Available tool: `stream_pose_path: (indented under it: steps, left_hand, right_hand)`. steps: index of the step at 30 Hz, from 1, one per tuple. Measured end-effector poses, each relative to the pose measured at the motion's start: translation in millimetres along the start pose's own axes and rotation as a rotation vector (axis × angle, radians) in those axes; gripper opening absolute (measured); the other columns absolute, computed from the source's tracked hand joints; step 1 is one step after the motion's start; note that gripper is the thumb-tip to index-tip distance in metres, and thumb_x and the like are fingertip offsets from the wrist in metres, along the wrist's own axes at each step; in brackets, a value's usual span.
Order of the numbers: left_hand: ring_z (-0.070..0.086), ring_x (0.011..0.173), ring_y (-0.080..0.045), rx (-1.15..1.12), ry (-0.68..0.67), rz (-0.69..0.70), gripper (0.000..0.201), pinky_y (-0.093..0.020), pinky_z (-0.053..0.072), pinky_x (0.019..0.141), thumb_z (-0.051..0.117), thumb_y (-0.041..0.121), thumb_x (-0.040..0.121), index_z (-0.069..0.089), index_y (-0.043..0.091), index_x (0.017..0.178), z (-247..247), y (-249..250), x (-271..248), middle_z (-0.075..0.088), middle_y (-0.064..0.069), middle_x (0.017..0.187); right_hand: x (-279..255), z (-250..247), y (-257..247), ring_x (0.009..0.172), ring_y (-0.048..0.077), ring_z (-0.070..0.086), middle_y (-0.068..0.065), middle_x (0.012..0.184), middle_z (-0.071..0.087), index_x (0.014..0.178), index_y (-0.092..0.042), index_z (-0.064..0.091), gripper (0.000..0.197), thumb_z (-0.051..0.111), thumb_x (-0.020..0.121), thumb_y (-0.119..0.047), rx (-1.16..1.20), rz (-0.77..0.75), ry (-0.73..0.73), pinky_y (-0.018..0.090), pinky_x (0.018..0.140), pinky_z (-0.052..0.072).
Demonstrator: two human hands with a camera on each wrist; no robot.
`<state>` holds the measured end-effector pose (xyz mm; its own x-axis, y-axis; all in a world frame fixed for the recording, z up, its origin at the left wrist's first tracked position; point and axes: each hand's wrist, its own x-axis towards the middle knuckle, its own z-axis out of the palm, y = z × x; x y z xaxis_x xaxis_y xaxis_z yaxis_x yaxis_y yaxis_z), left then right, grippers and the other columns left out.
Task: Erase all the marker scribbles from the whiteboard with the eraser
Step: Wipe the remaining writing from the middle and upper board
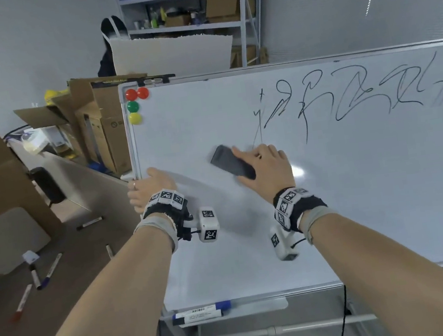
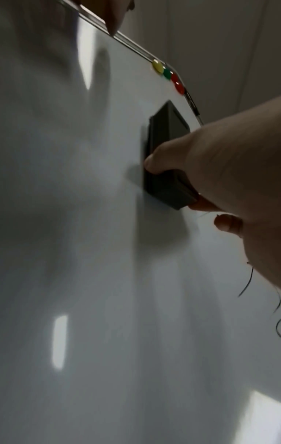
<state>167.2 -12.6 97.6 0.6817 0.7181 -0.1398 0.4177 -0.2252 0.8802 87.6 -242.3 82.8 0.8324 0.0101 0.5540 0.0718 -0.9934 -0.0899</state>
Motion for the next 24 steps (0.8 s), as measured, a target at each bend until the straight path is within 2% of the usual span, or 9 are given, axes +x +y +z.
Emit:
stream_pose_path:
  steps: [3, 6, 9, 11, 13, 18, 19, 22, 24]
  left_hand:
    - [0.038, 0.136, -0.031, -0.018, 0.105, 0.022, 0.059, -0.047, 0.021, 0.118, 0.05, 0.038, 0.091, 0.041, 0.007, 0.141, 3.1, 4.8, -13.6, 0.045, -0.013, 0.145]
    - [0.026, 0.147, -0.026, -0.007, 0.181, 0.284, 0.067, -0.047, 0.015, 0.122, 0.055, 0.034, 0.089, 0.035, 0.008, 0.148, 7.4, 12.8, -28.0, 0.032, -0.008, 0.157]
    - [0.013, 0.153, -0.024, 0.006, 0.063, 0.547, 0.074, -0.045, 0.012, 0.124, 0.051, 0.036, 0.092, 0.022, 0.01, 0.155, 17.5, 21.6, -44.0, 0.016, -0.007, 0.164]
    - [0.004, 0.154, -0.023, 0.006, -0.013, 0.565, 0.078, -0.044, 0.007, 0.124, 0.05, 0.039, 0.094, 0.015, 0.013, 0.158, 24.6, 24.9, -50.8, 0.008, -0.005, 0.166]
    - [-0.002, 0.154, -0.022, 0.032, -0.058, 0.523, 0.083, -0.044, 0.003, 0.124, 0.049, 0.045, 0.094, 0.009, 0.014, 0.159, 29.8, 25.1, -54.5, 0.001, -0.004, 0.167]
    - [-0.005, 0.154, -0.025, 0.08, -0.06, 0.432, 0.1, -0.047, 0.002, 0.124, 0.049, 0.065, 0.089, 0.002, 0.012, 0.159, 34.0, 17.3, -44.9, -0.005, -0.009, 0.167]
    - [-0.005, 0.154, -0.026, 0.098, -0.035, 0.416, 0.105, -0.047, 0.002, 0.124, 0.051, 0.069, 0.086, 0.002, 0.012, 0.159, 35.3, 13.3, -41.1, -0.006, -0.01, 0.167]
    - [-0.004, 0.154, -0.027, 0.106, 0.006, 0.423, 0.114, -0.049, 0.005, 0.123, 0.055, 0.076, 0.079, 0.003, 0.014, 0.159, 38.7, 4.5, -38.8, -0.004, -0.013, 0.166]
    - [-0.002, 0.154, -0.028, 0.1, 0.018, 0.435, 0.116, -0.049, 0.007, 0.123, 0.054, 0.077, 0.077, 0.003, 0.014, 0.159, 42.2, 4.0, -42.9, -0.002, -0.013, 0.166]
  right_hand:
    - [23.1, -20.3, 15.8, 0.101, 0.028, 0.049, 0.007, 0.112, 0.053, 0.148, -0.04, 0.037, 0.069, 0.061, 0.086, -0.056, 0.005, 0.165, 0.122, 0.04, 0.087, 0.04]
    - [44.3, -41.7, 37.4, 0.106, 0.031, 0.049, 0.009, 0.116, 0.053, 0.149, -0.042, 0.033, 0.069, 0.059, 0.087, -0.056, -0.002, 0.316, 0.199, 0.042, 0.091, 0.04]
    - [54.9, -55.3, 58.0, 0.11, 0.034, 0.048, 0.012, 0.121, 0.052, 0.15, -0.04, 0.031, 0.07, 0.058, 0.087, -0.055, -0.007, 0.453, 0.253, 0.044, 0.094, 0.039]
    - [56.0, -53.9, 57.7, 0.109, 0.035, 0.048, 0.014, 0.122, 0.051, 0.151, -0.039, 0.032, 0.071, 0.06, 0.087, -0.052, 0.014, 0.509, 0.287, 0.044, 0.093, 0.039]
    - [48.2, -43.4, 43.1, 0.106, 0.033, 0.047, 0.013, 0.117, 0.051, 0.15, -0.04, 0.035, 0.071, 0.065, 0.085, -0.049, 0.075, 0.439, 0.285, 0.041, 0.091, 0.041]
    - [17.4, -16.2, 21.6, 0.096, 0.025, 0.048, 0.003, 0.106, 0.053, 0.146, -0.037, 0.046, 0.067, 0.071, 0.084, -0.046, 0.02, -0.072, 0.071, 0.038, 0.083, 0.046]
    - [19.3, -19.3, 28.9, 0.097, 0.025, 0.05, 0.003, 0.107, 0.054, 0.146, -0.037, 0.046, 0.067, 0.072, 0.084, -0.046, -0.017, -0.05, 0.086, 0.037, 0.083, 0.045]
    - [28.6, -34.7, 57.8, 0.106, 0.031, 0.048, 0.008, 0.117, 0.053, 0.149, -0.04, 0.036, 0.068, 0.063, 0.087, -0.05, 0.016, 0.344, 0.207, 0.041, 0.09, 0.044]
    - [34.0, -41.0, 68.6, 0.108, 0.033, 0.046, 0.011, 0.121, 0.052, 0.15, -0.04, 0.033, 0.069, 0.059, 0.087, -0.051, 0.043, 0.523, 0.265, 0.043, 0.093, 0.044]
